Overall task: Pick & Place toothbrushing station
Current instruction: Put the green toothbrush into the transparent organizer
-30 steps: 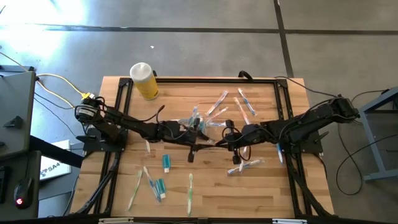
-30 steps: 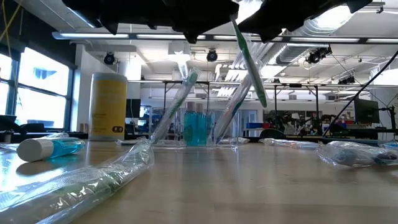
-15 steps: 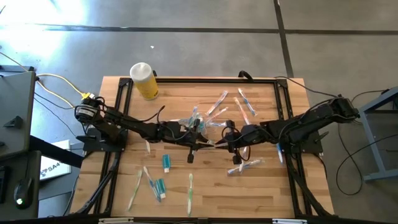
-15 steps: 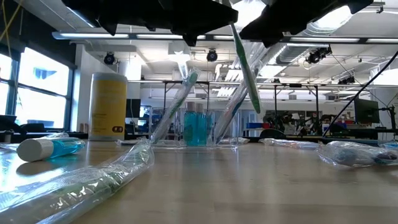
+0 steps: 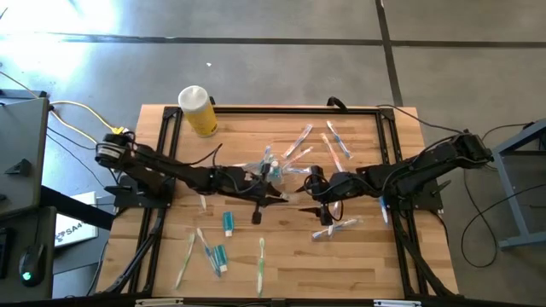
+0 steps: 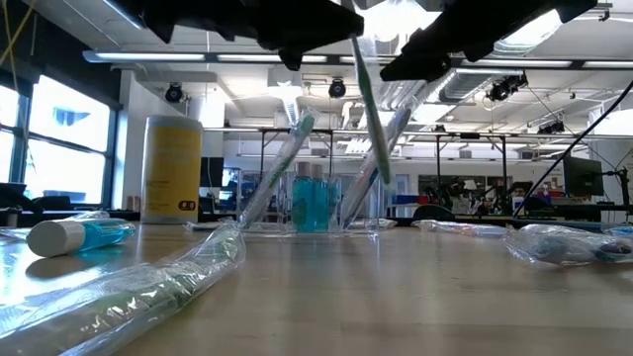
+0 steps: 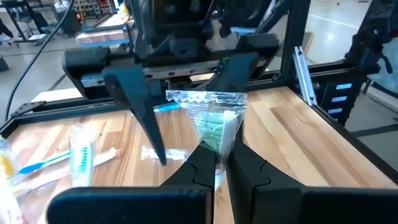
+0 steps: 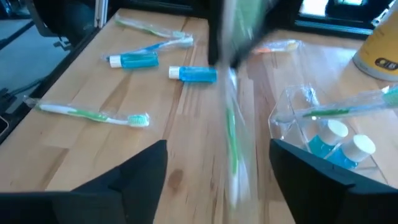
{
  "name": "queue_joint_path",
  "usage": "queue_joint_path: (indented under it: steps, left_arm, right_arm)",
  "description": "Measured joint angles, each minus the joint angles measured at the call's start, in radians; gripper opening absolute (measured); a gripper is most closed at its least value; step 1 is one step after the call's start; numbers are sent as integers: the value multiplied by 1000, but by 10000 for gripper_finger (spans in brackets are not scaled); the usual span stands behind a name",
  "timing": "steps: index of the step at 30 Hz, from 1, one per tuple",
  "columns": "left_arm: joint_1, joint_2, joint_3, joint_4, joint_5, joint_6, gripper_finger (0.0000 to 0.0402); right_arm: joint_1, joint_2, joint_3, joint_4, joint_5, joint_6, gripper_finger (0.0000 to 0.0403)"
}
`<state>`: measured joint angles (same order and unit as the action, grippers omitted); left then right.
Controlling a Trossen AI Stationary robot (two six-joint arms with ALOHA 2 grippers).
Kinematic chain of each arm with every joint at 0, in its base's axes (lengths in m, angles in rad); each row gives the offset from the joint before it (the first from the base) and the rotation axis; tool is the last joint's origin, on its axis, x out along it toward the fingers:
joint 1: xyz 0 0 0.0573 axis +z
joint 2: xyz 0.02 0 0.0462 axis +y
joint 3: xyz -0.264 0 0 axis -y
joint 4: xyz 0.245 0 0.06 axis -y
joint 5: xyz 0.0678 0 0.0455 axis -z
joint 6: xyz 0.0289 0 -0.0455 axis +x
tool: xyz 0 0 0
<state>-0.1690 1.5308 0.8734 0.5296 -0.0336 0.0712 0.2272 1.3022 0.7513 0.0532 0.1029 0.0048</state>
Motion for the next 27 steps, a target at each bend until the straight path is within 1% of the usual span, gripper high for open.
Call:
queue_joint_path:
  steps: [4,6,8,12,15,19,22,27]
  left_arm:
    - [-26,-108,0,-136,-55,-18,8]
    - [-44,-174,1,-238,-97,-47,8]
    - [-72,-243,1,-342,-167,-59,8]
    - [-127,-360,1,-473,-332,-68,8]
    - [-133,-399,-7,-525,-420,-69,8]
    - [-116,-409,-63,-542,-532,-69,8]
    - [-75,-410,-110,-489,-518,-92,8]
    - [-4,-410,-183,-363,-416,-110,8]
  right_arm:
    - [1,0,0,2,-35,0,289]
    - [3,0,0,1,-62,-6,290]
    - [3,0,0,1,-83,-7,290]
    - [2,0,0,0,-83,-16,290]
    - [2,0,0,1,-82,-33,290]
    - [2,0,0,3,-82,-35,290]
    - [2,0,0,3,-82,-35,290]
    - [2,0,0,3,-82,-29,290]
